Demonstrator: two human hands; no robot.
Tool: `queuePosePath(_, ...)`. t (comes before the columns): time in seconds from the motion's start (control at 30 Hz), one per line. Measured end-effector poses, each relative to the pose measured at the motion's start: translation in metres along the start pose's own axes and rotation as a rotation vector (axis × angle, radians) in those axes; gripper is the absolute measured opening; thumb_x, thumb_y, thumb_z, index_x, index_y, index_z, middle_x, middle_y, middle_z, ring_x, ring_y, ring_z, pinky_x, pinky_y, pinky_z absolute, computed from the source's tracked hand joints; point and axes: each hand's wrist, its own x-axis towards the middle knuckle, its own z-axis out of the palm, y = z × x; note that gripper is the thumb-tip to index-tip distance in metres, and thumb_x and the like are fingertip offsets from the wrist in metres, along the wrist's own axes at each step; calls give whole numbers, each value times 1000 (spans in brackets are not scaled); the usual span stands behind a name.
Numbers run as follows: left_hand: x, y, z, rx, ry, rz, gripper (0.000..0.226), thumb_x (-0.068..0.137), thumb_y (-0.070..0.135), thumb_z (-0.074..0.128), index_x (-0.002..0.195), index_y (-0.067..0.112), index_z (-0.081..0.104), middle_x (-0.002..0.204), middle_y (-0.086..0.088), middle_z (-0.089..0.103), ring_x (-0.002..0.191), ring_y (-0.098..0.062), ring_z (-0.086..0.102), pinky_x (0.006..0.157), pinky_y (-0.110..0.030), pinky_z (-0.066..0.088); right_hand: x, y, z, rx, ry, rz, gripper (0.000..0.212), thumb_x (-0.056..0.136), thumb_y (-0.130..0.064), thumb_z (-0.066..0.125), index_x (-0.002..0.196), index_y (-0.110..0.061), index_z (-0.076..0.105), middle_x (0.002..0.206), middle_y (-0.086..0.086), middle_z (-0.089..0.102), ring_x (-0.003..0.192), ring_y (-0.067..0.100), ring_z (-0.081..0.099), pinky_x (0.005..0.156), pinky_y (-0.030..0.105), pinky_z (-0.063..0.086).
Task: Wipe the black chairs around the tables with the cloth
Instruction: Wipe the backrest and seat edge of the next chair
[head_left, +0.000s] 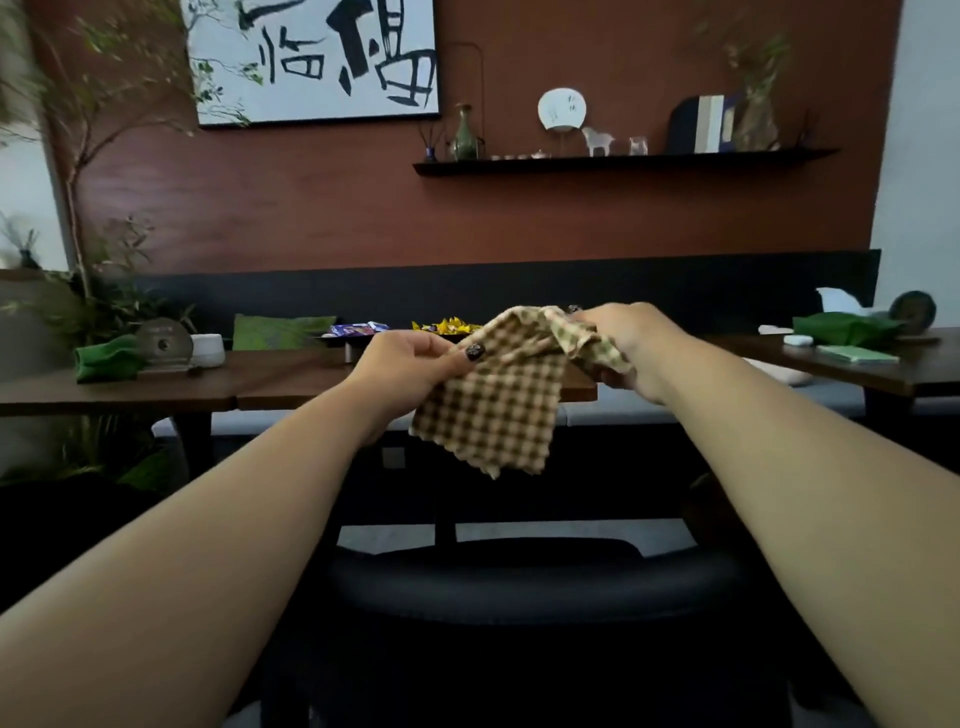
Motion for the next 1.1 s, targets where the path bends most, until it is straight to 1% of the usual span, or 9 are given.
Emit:
queuePosePath(0.07, -1, 0, 0, -7, 14, 19, 14, 84, 33, 74, 73, 23, 73, 72, 10, 68, 72, -4, 58, 66, -20, 47, -2, -1, -5, -85, 20, 38, 25, 91, -26, 58, 106, -9, 67, 86, 6, 68, 72, 19, 60, 55, 31, 45)
queuePosePath(0.2, -4, 3, 2, 45, 56, 87, 14, 88, 31, 70, 76, 26, 72, 80, 5, 69, 76, -7, 59, 72, -22, 49, -9, 1, -2, -437, 87, -32, 21, 92, -22, 55, 104, -4, 60, 93, 8, 59, 75, 21, 55, 63, 32, 43)
queuePosePath(0.33, -8, 10, 7, 110, 19, 189, 9, 90, 24, 69, 81, 24, 71, 84, -1, 73, 73, -6, 61, 71, -19, 50, -22, 5, 12, -326, -279, -260, 39, 76, -35, 75, 109, -15, 69, 91, -3, 69, 82, 11, 63, 78, 35, 46)
queuePosePath(0.4, -10, 11, 9, 126, 34, 237, 6, 88, 21, 71, 83, 22, 68, 87, -7, 73, 72, -7, 60, 68, -15, 48, -25, 9, 17, -467, -407, -268, 32, 69, -30, 81, 99, -24, 72, 89, -4, 74, 82, 7, 69, 82, 39, 48)
queuePosePath(0.53, -11, 12, 5, 161, 62, 249, 12, 84, 22, 75, 79, 20, 65, 82, -9, 73, 72, -10, 62, 74, -26, 51, -22, 10, 20, -620, -446, -231, 15, 74, -19, 78, 88, -22, 75, 82, -5, 75, 74, 1, 70, 81, 38, 53)
queuePosePath(0.63, -13, 12, 4, 105, 19, 229, 15, 79, 23, 80, 75, 19, 66, 64, 5, 71, 58, 1, 60, 61, -12, 49, -27, 9, 25, -569, -476, -241, 27, 68, -34, 82, 93, -27, 73, 87, -10, 74, 86, 8, 70, 79, 40, 56)
queuePosePath(0.77, -15, 11, 2, 6, -55, 208, 25, 63, 28, 87, 75, 15, 68, 61, 5, 70, 55, 2, 61, 55, -10, 48, -31, 8, 31, -699, -488, -273, 8, 76, -21, 75, 83, -23, 77, 92, -5, 73, 92, 11, 66, 81, 38, 58)
queuePosePath(0.97, -8, 5, -6, 597, -235, 185, 30, 54, 34, 94, 67, 29, 68, 77, 6, 70, 76, -7, 62, 65, -23, 48, -21, 11, 3, -759, -407, -183, 19, 86, -11, 66, 77, -25, 77, 89, -3, 71, 87, 16, 67, 80, 37, 59)
queuePosePath(1.1, -3, 1, -10, 686, -187, 113, 24, 61, 36, 91, 65, 31, 67, 75, 7, 68, 76, -7, 58, 63, -23, 44, -20, 11, 9, -733, -407, -214, 24, 90, -9, 59, 81, -22, 77, 86, -1, 73, 85, 17, 68, 76, 33, 59)
